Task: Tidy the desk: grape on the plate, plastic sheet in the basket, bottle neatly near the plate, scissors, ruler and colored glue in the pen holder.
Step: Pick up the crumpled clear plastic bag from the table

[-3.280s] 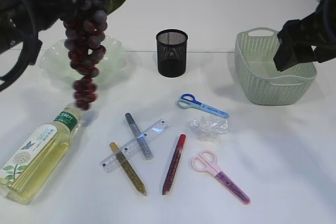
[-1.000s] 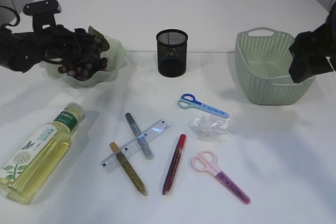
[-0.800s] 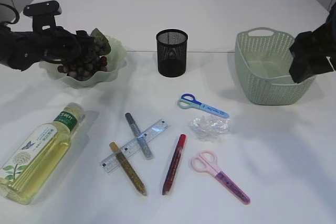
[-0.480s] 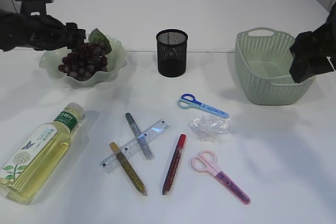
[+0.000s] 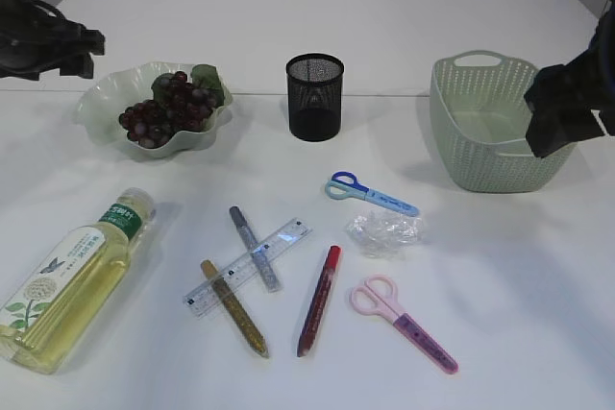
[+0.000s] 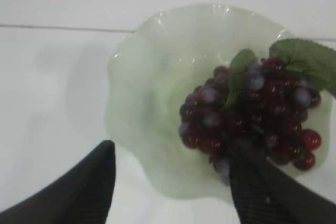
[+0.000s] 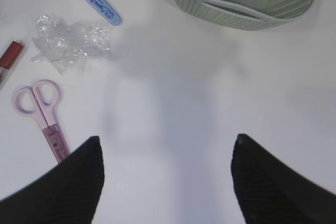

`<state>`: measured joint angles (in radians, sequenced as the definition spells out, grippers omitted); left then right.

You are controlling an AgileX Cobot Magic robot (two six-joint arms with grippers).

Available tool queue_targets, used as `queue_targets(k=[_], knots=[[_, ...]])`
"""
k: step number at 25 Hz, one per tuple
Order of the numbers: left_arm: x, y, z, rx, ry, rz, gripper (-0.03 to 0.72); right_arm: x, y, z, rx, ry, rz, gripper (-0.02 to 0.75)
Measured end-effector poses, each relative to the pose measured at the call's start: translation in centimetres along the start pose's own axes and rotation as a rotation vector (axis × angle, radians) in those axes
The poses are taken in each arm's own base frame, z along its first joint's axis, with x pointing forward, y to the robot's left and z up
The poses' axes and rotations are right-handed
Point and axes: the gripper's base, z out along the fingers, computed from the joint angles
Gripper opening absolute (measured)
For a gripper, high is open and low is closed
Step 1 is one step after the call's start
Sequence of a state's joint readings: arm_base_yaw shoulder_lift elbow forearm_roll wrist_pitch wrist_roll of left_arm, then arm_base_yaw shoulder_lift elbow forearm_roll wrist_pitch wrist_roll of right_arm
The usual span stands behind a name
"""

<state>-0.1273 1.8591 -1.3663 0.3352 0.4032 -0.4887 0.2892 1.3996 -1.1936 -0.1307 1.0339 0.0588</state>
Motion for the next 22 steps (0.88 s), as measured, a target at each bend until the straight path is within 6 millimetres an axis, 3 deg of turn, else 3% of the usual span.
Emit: queue_targets(k=[4,10,17,22], knots=[[0.5,0.5,-2.4,-0.031,0.134,0.065,0.497,0.0,0.1,0.0,-0.008,0.0,0.005,0.585],[2.2,-0.1,-5.3,0.083,0.388,0.17,0.495,0.4,0.5,0.0,-0.053,0.046,0.032,0.585],[1.4,-0.2,-10.4,0.155,0.327,0.141,0.458,0.7,0.8,-0.1,-0.083,0.082,0.048,0.585],[3.2,0.5,-12.9,0.154,0.372,0.144,0.456,0.7,1.2,-0.1,-0.092,0.083,0.028,0.585]])
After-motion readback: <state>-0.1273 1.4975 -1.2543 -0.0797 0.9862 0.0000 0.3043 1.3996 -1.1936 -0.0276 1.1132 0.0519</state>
